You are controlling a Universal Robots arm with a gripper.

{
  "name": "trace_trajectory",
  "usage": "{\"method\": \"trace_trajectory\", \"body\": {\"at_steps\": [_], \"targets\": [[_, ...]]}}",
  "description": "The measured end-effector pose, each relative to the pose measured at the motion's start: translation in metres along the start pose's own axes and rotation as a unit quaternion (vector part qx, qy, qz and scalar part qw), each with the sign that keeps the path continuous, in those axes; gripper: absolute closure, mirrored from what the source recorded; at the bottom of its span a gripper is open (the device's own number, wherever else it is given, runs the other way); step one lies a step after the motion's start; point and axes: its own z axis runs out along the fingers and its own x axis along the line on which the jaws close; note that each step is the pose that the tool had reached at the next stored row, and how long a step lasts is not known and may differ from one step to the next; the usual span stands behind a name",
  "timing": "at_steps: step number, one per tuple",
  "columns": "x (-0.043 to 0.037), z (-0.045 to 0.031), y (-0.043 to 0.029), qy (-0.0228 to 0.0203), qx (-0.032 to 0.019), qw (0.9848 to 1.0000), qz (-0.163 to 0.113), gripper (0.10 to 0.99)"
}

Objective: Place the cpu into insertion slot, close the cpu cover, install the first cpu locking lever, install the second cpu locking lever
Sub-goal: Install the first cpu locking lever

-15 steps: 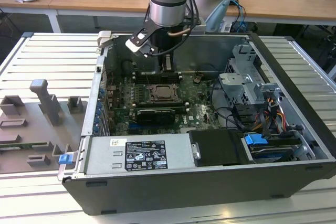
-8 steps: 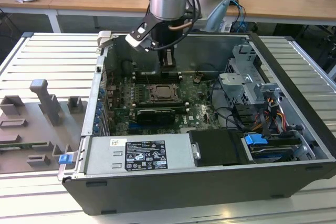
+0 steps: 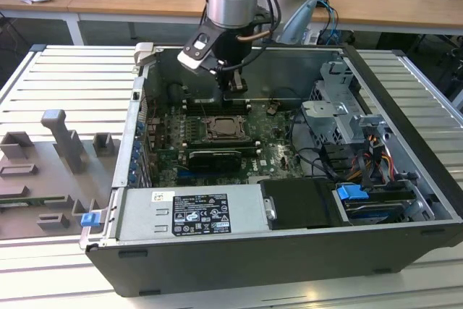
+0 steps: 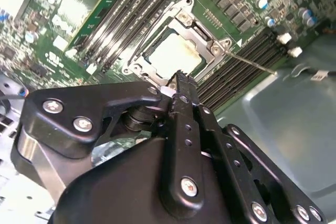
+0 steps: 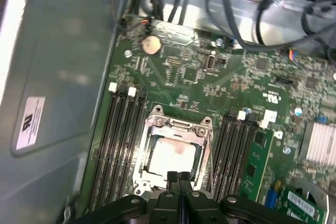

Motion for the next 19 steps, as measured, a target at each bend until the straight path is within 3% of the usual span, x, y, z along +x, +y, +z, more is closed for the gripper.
{"method": "trace_trajectory", "body": {"at_steps": [5,10,18,19], "targets": [[0.0000,0.0005,-0.0001,0.0007,0.0004,0.9994,-0.036,0.980],[0.0001,0.0007,0.0000,0.0017,0.0008,0.9967,-0.082,0.980],[0.0001,0.0007,-0.0001,0.0030,0.0013,0.9898,-0.142,0.980],[0.0001,0.0007,-0.0001,0.0032,0.0015,0.9881,-0.154,0.980]]}}
